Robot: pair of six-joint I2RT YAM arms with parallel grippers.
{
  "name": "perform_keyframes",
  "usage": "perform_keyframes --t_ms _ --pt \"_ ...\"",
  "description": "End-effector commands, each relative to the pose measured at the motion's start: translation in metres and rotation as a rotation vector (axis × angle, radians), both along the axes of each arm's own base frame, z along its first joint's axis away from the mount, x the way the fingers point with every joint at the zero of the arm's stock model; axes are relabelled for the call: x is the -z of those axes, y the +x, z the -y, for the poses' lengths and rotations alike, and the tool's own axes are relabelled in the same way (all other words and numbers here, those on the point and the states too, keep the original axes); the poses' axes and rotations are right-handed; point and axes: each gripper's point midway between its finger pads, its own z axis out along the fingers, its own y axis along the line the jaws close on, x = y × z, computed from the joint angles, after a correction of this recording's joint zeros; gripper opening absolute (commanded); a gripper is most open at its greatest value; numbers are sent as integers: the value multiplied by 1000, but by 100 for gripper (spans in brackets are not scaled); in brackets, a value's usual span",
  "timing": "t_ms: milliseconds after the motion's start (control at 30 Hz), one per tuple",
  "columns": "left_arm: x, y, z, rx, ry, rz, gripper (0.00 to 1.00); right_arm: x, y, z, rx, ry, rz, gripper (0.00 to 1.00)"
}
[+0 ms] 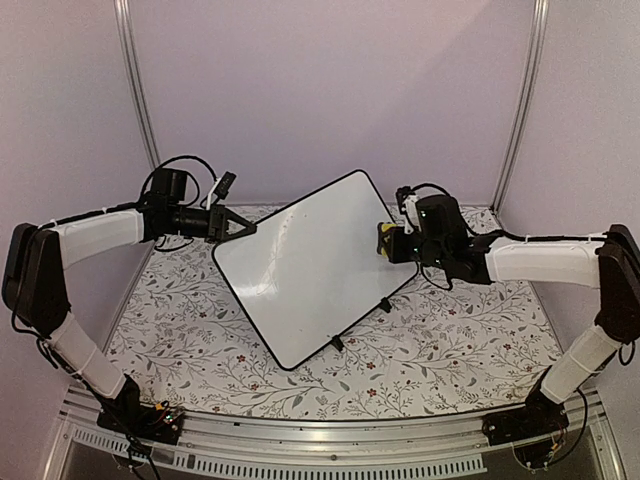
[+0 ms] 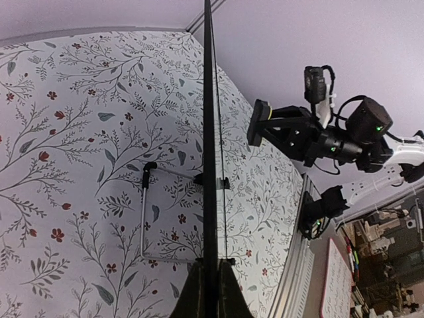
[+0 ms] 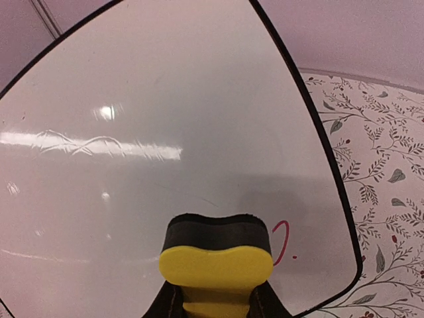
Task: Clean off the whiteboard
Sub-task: Erase the whiteboard at the center of the board.
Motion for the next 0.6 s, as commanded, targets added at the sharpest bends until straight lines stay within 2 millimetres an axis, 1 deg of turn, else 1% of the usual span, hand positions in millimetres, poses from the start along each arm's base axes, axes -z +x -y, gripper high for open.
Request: perform_keyframes --t_ms 0,67,133,200,233,267,300,367,467,500,567 --pt "0 -9 9 62 -14 29 0 -64 23 9 50 3 129 0" --pt "-1 -9 9 62 -15 30 0 -71 35 14 72 -2 145 0" --pt "-1 -10 9 63 -15 33 0 -73 46 17 94 -7 154 0" --pt "-2 -10 9 64 -15 33 0 -66 57 17 107 -19 146 0" --pt "-2 -10 10 64 -15 34 0 -66 62 17 112 -20 148 0" --pt "-2 -10 9 62 -14 34 0 -60 68 16 119 -32 141 0" --pt "-2 -10 9 63 -15 34 0 -59 73 16 123 -32 144 0" --pt "-2 -10 9 63 -15 33 0 -49 82 13 122 -41 133 0" --pt "-2 -10 10 65 -15 34 0 -40 90 7 112 -40 123 0" --pt "-3 -10 10 65 -16 37 0 -34 93 6 111 -44 113 0" --pt "-3 -10 9 64 -15 37 0 -27 95 3 105 -45 103 0"
